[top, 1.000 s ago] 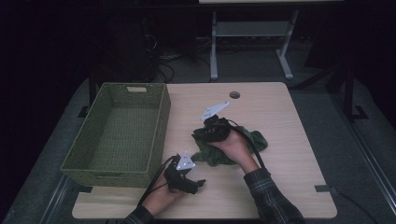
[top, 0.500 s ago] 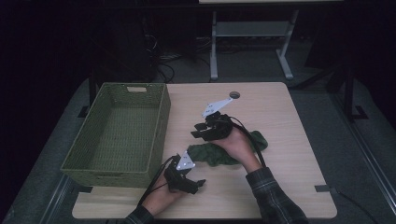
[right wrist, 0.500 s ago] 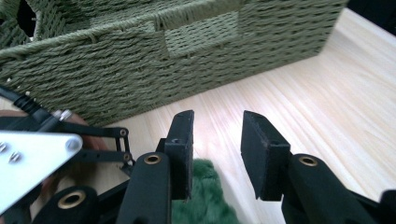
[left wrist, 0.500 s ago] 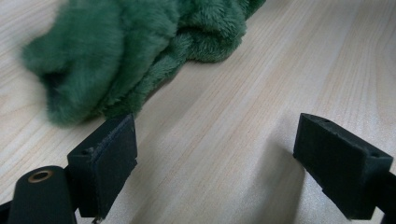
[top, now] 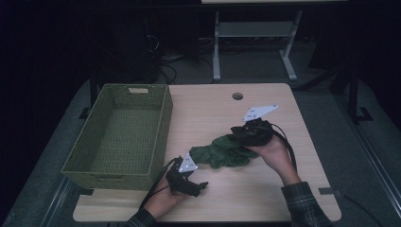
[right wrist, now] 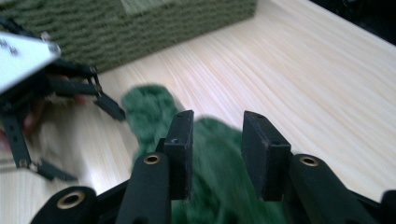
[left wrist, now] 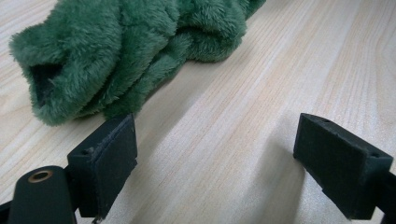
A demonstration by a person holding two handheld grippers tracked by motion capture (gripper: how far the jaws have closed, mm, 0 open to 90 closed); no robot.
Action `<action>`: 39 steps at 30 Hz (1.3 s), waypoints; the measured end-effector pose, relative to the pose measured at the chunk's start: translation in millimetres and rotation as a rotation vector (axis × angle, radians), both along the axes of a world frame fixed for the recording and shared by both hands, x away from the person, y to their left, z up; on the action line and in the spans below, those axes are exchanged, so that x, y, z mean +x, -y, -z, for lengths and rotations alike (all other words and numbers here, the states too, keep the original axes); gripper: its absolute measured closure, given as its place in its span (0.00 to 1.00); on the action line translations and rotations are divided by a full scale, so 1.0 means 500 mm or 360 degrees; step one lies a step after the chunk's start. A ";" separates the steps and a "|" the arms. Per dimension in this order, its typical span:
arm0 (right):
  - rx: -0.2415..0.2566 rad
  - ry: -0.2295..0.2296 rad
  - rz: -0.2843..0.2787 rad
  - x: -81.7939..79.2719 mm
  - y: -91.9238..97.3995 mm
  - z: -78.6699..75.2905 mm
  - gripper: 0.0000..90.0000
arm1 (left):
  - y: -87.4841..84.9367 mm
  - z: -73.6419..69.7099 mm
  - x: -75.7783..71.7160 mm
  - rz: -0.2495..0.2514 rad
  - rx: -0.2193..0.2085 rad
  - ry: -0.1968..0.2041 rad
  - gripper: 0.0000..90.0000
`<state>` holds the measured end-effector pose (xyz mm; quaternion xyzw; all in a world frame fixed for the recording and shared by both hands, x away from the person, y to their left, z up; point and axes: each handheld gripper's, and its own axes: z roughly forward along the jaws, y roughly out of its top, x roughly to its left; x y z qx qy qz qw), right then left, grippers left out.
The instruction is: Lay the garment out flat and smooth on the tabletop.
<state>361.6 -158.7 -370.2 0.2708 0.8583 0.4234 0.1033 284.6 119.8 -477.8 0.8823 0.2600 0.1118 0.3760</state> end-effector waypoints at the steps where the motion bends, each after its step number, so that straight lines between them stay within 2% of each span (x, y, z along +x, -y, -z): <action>1: -0.0003 -0.0008 0.0014 -0.004 0.010 0.003 0.71 | 0.000 0.000 0.000 -0.0002 -0.0003 -0.0001 0.14; 12: -0.0033 -0.0059 0.0170 -0.039 0.118 0.034 0.71 | 0.001 0.001 0.000 -0.0005 -0.0010 0.0002 0.14; 16: -0.0038 -0.0074 0.0203 -0.044 0.142 0.046 0.71 | 0.001 0.001 0.000 -0.0004 -0.0010 0.0003 0.14; 20: -0.0041 -0.0117 0.0213 -0.045 0.146 0.065 0.70 | 0.000 0.001 -0.001 -0.0002 -0.0006 -0.0003 0.14; 26: -0.0056 -0.0205 0.0237 -0.034 0.138 0.109 0.69 | 0.000 0.000 -0.001 -0.0001 0.0001 -0.0009 0.14; 28: -0.0050 -0.0232 0.0231 -0.031 0.137 0.123 0.74 | 0.000 0.000 -0.001 -0.0001 0.0001 -0.0008 0.14; 29: -0.0046 -0.0231 0.0225 -0.031 0.136 0.127 0.82 | 0.000 0.000 -0.001 -0.0001 0.0001 -0.0008 0.14; 31: -0.0046 -0.0225 0.0212 -0.030 0.135 0.125 0.91 | 0.000 0.000 -0.001 -0.0001 0.0001 -0.0008 0.14; 32: -0.0045 -0.0211 0.0208 -0.029 0.135 0.121 0.92 | 0.000 0.000 -0.001 -0.0001 0.0002 -0.0008 0.14; 34: -0.0037 -0.0175 0.0207 -0.024 0.133 0.106 0.92 | -0.001 0.000 0.000 0.0003 0.0005 -0.0002 0.14; 39: -0.0074 -0.0098 0.0184 -0.001 0.114 0.062 0.93 | 0.000 0.001 0.000 -0.0002 -0.0005 -0.0001 0.14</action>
